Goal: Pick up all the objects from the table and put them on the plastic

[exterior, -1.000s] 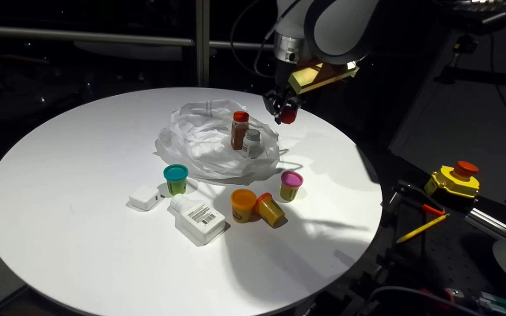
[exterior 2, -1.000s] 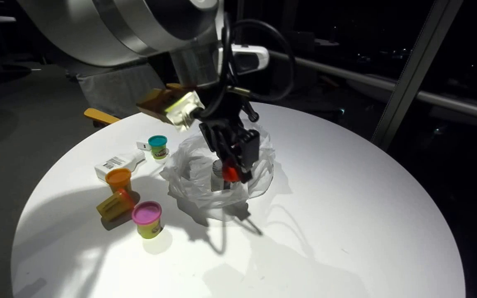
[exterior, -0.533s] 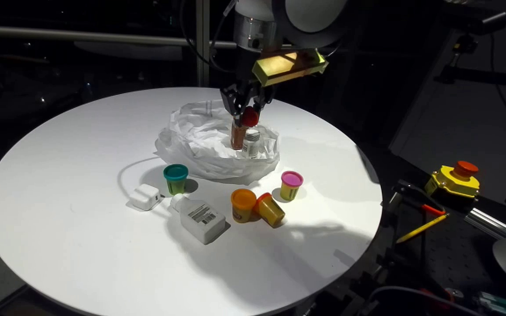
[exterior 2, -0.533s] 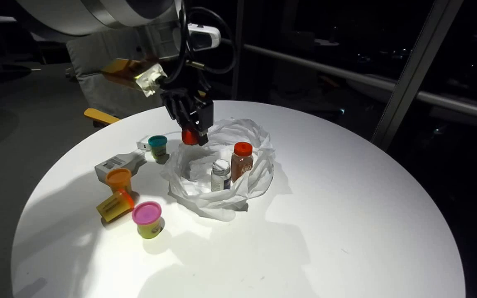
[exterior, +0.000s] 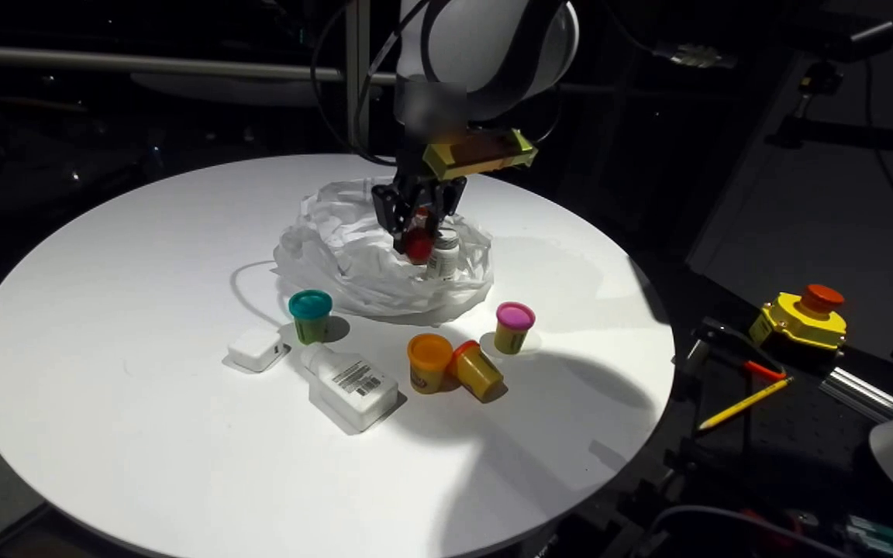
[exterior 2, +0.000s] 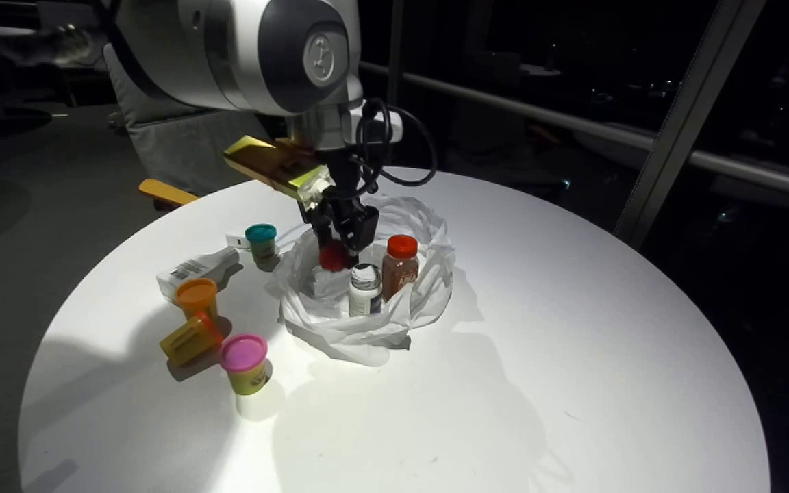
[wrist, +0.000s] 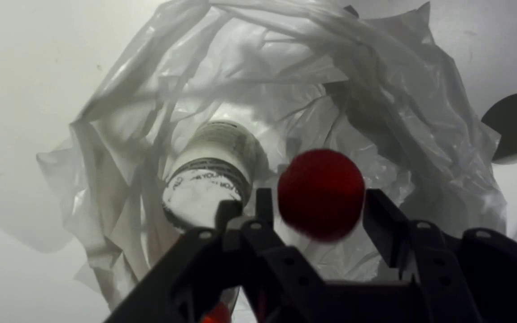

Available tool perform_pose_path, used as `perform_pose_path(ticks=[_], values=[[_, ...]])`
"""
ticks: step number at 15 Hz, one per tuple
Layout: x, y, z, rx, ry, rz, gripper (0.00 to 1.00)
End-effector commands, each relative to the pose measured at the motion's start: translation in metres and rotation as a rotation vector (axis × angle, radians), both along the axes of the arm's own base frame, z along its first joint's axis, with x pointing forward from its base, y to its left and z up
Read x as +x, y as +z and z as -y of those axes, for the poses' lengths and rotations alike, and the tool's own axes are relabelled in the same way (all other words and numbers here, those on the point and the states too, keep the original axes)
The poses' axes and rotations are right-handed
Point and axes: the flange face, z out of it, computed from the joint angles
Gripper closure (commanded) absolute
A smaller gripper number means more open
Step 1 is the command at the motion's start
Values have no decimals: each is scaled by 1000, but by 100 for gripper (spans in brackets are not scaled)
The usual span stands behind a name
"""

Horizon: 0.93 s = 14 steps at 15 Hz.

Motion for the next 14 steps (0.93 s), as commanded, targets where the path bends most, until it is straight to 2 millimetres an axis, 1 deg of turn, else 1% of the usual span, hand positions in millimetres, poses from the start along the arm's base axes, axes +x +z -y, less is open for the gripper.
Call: perform_pose_path(ticks=[1,2,3,5,8,10,12,14], values=[[14,-1,5,21,32,-29,13],[8,7,5,25,47,-36,4],[2,16,6,25,53,-39,1],[-13,38,6,17,47,-39,0],[-43,72,16,-35,-48,-170,0],[-61,88,25,-51,-70,-249,0],[-82,89,37,-54,-73,-337,0],[-97,78,47,-34,-47,-391,0]])
